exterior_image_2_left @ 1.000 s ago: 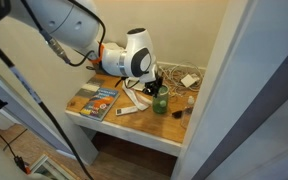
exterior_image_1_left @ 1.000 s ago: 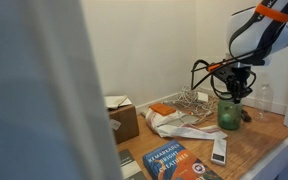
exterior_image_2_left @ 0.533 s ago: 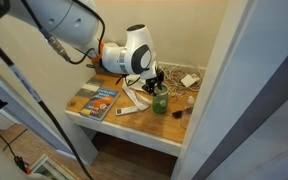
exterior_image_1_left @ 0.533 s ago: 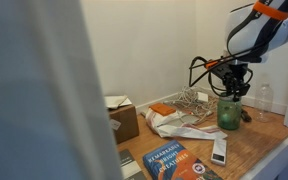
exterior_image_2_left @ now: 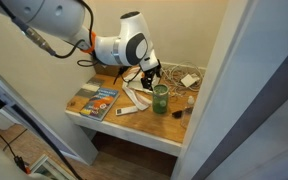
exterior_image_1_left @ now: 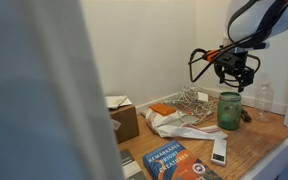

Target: Bring the green jar closer to the sunglasses

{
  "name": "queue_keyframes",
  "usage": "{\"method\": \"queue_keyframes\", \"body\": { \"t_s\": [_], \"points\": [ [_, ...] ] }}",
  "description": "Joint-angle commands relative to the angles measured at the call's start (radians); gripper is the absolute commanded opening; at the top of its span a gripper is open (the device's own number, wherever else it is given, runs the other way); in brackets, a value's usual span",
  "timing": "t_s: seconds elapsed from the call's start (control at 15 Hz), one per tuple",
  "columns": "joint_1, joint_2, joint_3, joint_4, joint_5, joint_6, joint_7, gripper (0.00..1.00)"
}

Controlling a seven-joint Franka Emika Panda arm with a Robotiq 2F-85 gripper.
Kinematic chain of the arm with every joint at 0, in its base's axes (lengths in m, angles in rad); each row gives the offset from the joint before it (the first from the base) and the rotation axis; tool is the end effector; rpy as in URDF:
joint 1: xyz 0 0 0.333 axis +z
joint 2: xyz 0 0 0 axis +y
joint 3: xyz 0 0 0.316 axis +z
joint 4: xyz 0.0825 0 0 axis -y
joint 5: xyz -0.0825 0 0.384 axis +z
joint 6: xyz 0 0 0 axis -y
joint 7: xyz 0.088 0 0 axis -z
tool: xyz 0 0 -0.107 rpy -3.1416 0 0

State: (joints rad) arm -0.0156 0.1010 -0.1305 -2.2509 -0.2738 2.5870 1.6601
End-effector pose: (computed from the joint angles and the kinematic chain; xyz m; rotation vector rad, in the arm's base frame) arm 0.5496 -0.0753 0.3437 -2.1604 2.1972 -0.4582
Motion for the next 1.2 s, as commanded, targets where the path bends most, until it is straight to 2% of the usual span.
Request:
{"method": "queue_keyframes", "body": {
  "t_s": [0.0,0.4,0.67,0.87,0.93,1.13],
  "points": [
    [-0.004,-0.123,0.023,-0.019,-0.014,-0.106,-0.192,1.00],
    [0.005,-0.187,0.091,0.096,0.047,-0.304,-0.547,1.00],
    [0.024,-0.165,0.138,0.206,0.088,-0.414,-0.757,1.00],
    [0.043,-0.132,0.167,0.277,0.098,-0.445,-0.899,1.00],
    [0.027,-0.174,0.162,0.211,0.069,-0.412,-0.813,1.00],
    [0.041,-0.153,0.172,0.247,0.074,-0.425,-0.865,1.00]
  ]
}}
